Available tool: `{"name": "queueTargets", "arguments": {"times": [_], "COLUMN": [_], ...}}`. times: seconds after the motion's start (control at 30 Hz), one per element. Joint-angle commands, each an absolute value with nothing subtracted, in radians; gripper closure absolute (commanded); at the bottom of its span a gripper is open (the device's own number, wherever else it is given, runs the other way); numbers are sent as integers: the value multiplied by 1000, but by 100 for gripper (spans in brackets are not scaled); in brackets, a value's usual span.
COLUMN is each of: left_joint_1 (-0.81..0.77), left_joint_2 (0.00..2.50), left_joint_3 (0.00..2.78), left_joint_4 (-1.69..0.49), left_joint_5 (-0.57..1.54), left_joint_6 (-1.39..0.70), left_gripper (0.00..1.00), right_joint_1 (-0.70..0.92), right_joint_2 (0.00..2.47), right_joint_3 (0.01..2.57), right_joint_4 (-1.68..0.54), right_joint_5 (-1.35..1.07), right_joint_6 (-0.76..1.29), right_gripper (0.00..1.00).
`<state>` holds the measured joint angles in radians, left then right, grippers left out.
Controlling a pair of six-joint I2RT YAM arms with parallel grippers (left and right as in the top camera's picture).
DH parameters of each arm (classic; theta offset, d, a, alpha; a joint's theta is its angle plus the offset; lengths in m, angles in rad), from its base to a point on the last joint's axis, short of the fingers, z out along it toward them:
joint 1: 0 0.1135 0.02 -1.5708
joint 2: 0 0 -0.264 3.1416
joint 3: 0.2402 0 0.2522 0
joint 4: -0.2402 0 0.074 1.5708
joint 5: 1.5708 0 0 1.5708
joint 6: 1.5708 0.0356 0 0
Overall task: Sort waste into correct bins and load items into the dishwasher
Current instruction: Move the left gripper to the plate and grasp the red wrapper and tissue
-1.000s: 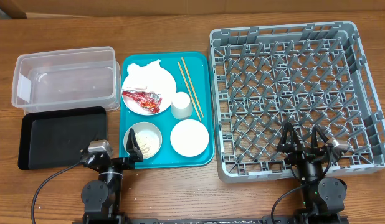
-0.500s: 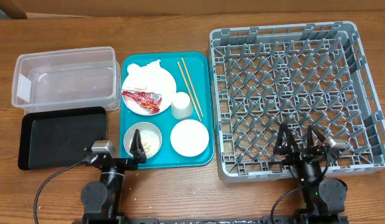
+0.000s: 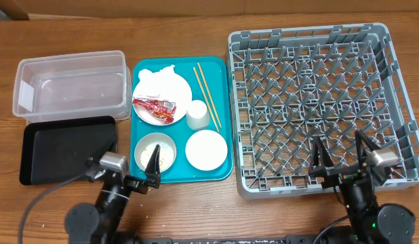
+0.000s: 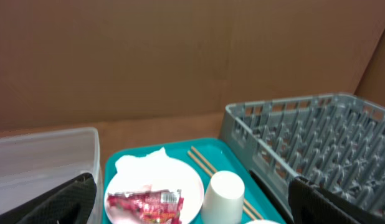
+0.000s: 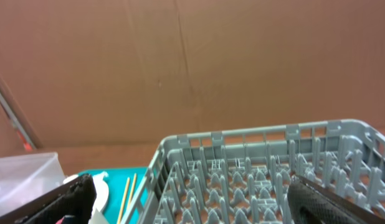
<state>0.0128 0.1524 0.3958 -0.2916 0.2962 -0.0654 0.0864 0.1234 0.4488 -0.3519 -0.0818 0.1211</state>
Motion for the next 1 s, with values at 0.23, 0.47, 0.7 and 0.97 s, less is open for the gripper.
{"name": "queueTargets", "arguments": {"times": [0.23,0.47,0.7,0.97], "left_joint_1": [12,-6,-60,-59], "left_joint_2": [816,1326,1745,1988], "left_joint_3": [1047,1564,1945,1946], "left_joint_4": [-656,-1057,-1359,-1386], "left_joint_5": [361,389,382,397], "left_joint_6": [72,72,75,75], "left_gripper": [0,0,0,0], "right_joint_1": [84,84,84,84], "right_joint_2": [520,812,1040,1116], "right_joint_3": [843,1117,1279,1279], "right_joint_4": [-616,-897,-1061,-1072], "right_joint_5": [-89,-93,-93,-197], "right_joint_6": [97,104,104,104], "right_gripper": [0,0,0,0]}}
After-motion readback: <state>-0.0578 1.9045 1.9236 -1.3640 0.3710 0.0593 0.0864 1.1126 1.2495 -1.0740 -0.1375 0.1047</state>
